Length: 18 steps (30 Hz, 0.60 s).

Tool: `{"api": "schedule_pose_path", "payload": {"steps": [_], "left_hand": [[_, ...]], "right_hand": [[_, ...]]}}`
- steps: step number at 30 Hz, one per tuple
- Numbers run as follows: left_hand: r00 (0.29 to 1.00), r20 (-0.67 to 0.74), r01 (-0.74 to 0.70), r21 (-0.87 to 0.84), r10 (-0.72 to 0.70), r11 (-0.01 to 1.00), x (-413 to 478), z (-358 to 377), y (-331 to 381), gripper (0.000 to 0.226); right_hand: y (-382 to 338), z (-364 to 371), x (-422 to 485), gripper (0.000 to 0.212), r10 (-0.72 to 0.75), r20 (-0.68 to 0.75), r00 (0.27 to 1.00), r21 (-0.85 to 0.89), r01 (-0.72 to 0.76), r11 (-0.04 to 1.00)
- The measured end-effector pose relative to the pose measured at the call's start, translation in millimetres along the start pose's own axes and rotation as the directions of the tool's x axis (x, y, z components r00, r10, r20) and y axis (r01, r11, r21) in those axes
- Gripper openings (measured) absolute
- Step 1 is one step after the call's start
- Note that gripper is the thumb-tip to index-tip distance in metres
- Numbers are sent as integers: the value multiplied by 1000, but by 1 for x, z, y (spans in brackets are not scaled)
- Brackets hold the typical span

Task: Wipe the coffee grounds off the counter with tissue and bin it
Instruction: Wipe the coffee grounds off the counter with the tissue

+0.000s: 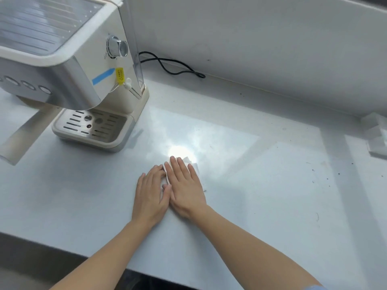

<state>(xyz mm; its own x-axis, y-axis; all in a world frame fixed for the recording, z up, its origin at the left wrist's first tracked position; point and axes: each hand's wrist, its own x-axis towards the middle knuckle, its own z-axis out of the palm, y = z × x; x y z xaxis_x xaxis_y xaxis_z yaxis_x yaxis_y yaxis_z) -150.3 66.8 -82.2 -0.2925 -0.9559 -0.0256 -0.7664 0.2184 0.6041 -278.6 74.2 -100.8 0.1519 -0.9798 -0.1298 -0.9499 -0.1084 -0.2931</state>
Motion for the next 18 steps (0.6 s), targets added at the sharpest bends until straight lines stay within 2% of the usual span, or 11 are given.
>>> {"api": "schedule_pose_path", "payload": {"steps": [3, 7, 12, 15, 18], "left_hand": [[997, 28, -69, 65, 68, 995, 1, -19, -20, 55], [999, 52, -26, 330, 9, 944, -5, -40, -60, 60], [995, 96, -21, 368, -16, 930, -4, -36, -67, 59], [996, 94, -34, 362, 0, 932, -2, -36, -72, 57], [995, 95, -47, 332, 16, 942, -3, -36, -72, 59]], "right_hand": [[27, -5, -30, 60, 39, -16, 999, -12, -39, 999], [80, -21, -43, 61, 272, -80, 959, -14, -274, 962], [125, -38, 1, 59, 474, -164, 865, 5, -479, 878], [120, -41, 42, 60, 504, -184, 844, 26, -509, 861], [96, -38, 66, 60, 431, -168, 887, 12, -435, 900]]}}
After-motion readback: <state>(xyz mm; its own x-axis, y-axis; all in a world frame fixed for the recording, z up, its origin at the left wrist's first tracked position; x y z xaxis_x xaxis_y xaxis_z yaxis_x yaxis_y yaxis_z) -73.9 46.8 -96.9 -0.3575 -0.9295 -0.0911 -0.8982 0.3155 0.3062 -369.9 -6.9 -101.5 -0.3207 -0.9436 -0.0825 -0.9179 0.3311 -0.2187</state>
